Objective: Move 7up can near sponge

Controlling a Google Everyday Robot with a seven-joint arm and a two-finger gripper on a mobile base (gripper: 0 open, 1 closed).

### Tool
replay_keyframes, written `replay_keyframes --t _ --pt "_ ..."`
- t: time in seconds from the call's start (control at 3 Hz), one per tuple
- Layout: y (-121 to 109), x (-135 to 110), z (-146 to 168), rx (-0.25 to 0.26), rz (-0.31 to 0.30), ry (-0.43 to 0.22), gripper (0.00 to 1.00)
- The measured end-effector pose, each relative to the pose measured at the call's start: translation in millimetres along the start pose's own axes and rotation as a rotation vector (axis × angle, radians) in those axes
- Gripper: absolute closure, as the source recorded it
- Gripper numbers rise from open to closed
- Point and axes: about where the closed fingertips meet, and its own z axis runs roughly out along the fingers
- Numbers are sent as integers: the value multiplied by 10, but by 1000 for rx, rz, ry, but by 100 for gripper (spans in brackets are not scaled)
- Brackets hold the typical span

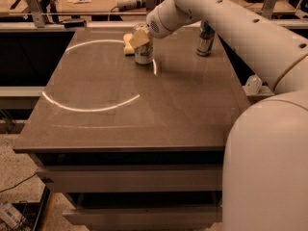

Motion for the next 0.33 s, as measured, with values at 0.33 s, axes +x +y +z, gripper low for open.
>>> replay_keyframes --t 0.33 --pt "16 6 24 -4 1 2 82"
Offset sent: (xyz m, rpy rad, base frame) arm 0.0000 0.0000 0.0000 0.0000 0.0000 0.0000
